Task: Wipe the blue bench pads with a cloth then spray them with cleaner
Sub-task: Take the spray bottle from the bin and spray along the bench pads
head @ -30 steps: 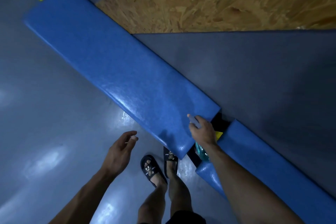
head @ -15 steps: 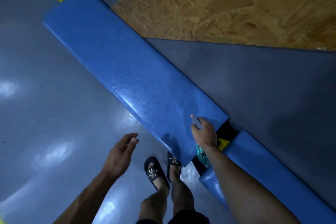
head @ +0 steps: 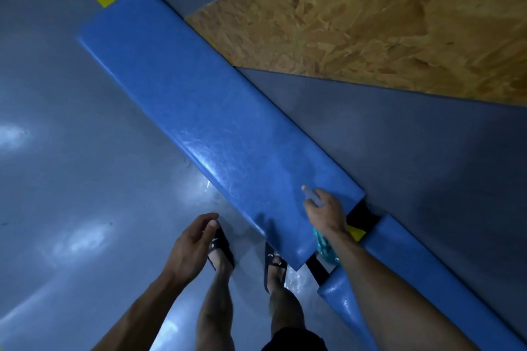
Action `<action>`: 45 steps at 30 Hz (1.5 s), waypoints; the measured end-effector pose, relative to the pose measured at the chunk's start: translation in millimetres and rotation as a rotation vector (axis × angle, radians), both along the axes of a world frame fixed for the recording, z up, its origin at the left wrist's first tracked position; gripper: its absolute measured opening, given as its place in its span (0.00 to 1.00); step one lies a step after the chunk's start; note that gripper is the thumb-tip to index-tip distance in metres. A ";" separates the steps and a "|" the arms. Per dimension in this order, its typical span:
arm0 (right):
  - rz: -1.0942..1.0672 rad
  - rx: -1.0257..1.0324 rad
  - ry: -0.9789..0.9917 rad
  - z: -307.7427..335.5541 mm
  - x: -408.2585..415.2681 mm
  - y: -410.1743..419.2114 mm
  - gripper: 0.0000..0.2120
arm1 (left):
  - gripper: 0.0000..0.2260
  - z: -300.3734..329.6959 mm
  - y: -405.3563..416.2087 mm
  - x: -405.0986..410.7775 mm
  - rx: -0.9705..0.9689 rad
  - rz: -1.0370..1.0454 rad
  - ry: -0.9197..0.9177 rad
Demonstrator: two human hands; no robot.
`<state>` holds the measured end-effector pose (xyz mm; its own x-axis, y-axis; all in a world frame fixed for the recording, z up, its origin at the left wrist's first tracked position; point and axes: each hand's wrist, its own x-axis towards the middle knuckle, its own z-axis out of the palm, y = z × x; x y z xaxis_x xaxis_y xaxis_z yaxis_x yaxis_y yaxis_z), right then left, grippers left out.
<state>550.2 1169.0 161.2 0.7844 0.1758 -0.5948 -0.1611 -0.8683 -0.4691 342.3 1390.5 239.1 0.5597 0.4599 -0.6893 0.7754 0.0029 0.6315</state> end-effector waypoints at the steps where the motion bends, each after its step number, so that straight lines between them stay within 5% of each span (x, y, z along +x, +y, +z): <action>1: 0.052 0.004 0.011 -1.8 -13.2 6.9 0.12 | 0.09 -1.4 5.4 -0.6 -0.007 -0.001 -0.003; 8: 0.231 -0.012 0.101 -7.1 -88.7 59.6 0.09 | 0.10 -8.3 54.3 -12.0 -0.014 -0.006 -0.025; 24: -0.283 -0.004 -0.082 10.1 -12.2 91.7 0.06 | 0.22 -13.5 147.6 -11.3 -0.030 -0.146 -0.037; 29: -0.400 0.045 -0.021 6.2 -41.3 99.9 0.20 | 0.24 -13.9 168.4 -11.4 -0.041 -0.193 -0.046; 34: -0.560 0.107 -0.019 15.5 -50.0 121.1 0.11 | 0.21 -10.7 188.1 -16.8 -0.044 -0.188 -0.041; 36: -0.553 0.104 -0.067 15.9 -34.6 126.7 0.06 | 0.20 -9.8 195.2 -18.7 -0.041 -0.177 -0.037; 40: -0.447 0.091 -0.113 12.8 0.9 136.6 0.13 | 0.16 -11.9 205.5 -19.5 -0.038 -0.162 -0.030; 45: -0.391 0.145 -0.075 29.3 26.5 170.8 0.12 | 0.24 -11.1 214.9 -12.7 -0.044 -0.169 -0.029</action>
